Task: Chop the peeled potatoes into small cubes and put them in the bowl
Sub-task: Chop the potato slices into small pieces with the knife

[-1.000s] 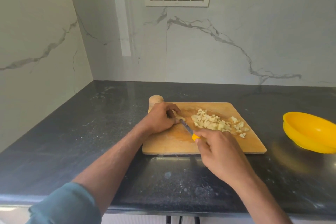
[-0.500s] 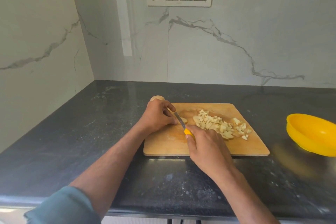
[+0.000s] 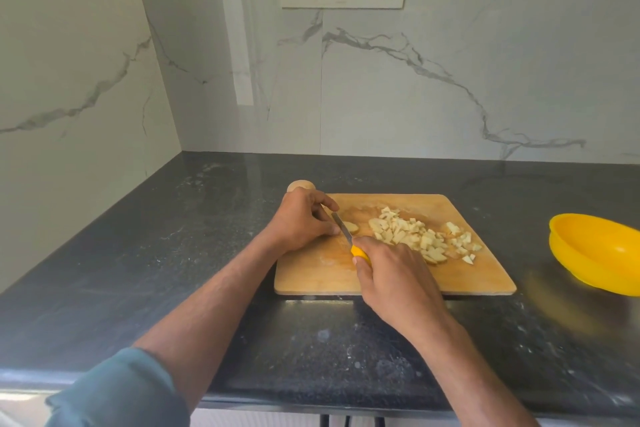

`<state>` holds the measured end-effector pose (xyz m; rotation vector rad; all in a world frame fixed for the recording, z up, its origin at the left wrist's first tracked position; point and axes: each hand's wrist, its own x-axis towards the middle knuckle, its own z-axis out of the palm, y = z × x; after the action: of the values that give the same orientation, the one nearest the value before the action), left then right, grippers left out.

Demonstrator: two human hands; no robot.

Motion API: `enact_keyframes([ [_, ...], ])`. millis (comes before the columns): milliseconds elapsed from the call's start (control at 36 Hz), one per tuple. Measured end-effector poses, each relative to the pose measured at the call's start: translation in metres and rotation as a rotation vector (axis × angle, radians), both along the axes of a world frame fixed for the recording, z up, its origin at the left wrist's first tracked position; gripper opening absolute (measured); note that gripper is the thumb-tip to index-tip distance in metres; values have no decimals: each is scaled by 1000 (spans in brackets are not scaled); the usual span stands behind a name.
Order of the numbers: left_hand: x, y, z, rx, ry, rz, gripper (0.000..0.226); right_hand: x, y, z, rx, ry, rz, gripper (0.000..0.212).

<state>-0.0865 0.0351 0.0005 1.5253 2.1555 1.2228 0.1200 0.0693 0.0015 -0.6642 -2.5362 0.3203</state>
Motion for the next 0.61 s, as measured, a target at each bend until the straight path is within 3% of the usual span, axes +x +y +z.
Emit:
enact_keyframes([
  [333,-4,5,-6,-22,81,-54,28,-12,6,4,28,-28,-36,37],
  [611,-5,7,-6,-48,145,-83,20,24,-2,1,-30,-20,34,34],
])
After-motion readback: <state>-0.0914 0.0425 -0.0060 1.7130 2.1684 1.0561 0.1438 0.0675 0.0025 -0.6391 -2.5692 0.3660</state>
